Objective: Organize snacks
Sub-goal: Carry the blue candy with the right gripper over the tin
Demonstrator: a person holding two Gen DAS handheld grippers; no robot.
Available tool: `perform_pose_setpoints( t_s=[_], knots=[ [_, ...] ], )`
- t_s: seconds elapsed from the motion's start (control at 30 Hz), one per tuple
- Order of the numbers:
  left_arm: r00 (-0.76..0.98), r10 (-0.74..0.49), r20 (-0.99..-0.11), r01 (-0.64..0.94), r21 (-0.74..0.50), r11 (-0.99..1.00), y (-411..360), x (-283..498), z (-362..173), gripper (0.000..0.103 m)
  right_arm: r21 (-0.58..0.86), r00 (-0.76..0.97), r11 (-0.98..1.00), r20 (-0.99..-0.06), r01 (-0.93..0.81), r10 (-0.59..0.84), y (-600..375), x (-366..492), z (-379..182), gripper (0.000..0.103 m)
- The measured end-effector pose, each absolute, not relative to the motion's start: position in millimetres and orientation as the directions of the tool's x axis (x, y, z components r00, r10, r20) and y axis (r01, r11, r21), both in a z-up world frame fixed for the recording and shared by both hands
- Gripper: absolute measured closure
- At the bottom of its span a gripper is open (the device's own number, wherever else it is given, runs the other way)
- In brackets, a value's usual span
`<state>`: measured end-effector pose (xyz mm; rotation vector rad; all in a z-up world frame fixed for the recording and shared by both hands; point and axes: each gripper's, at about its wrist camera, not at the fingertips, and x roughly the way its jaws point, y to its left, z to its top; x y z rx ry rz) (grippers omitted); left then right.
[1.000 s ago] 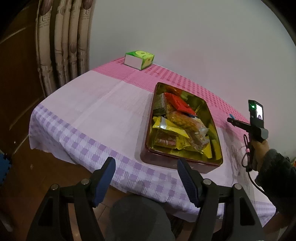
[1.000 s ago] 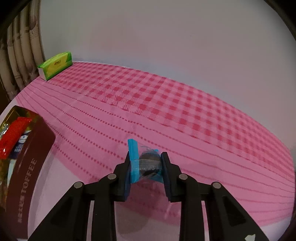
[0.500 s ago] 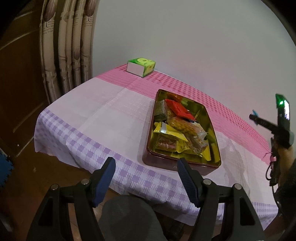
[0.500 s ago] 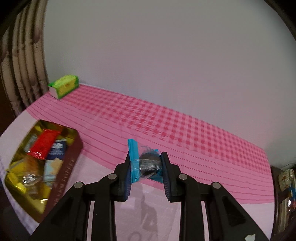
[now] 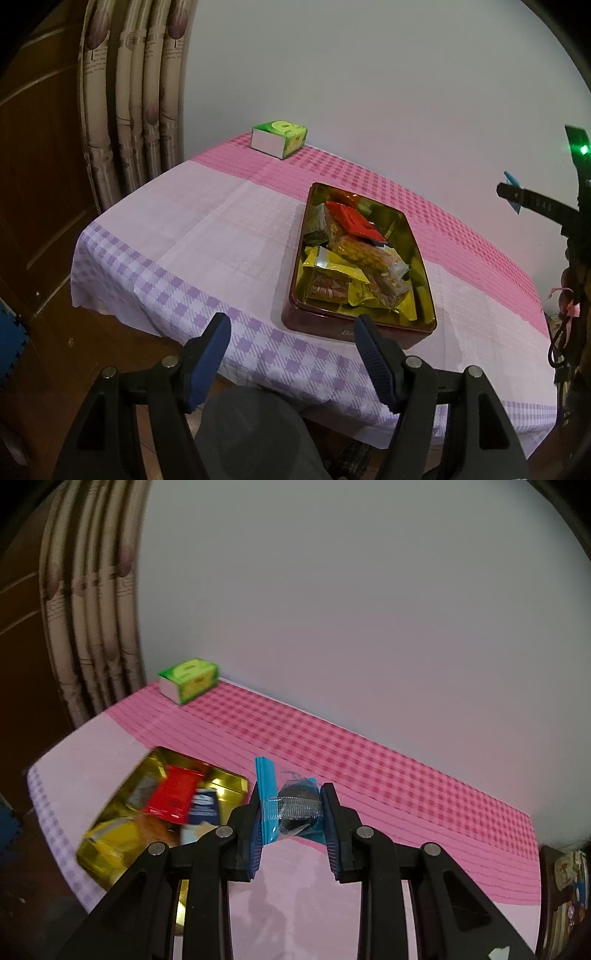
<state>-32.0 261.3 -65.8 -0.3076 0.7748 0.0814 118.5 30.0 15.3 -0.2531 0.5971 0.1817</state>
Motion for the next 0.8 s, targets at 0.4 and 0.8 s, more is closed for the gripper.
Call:
perform_pose_setpoints(
  t_s=[0.4, 0.8],
  knots=[
    [0.713, -0.042, -0.699, -0.191, -0.251, 0.949, 264, -32, -65, 0.032, -0.180, 0.784, 0.920, -0.594, -0.348, 0.180, 105, 99, 9, 0.078],
    [0.704, -0.050, -0.709, -0.206, -0.271, 0.940, 270, -28, -69, 0.032, -0.094, 0.669, 0.890, -0.696, -0.446, 0.262, 140, 89, -57, 0.077]
  ],
)
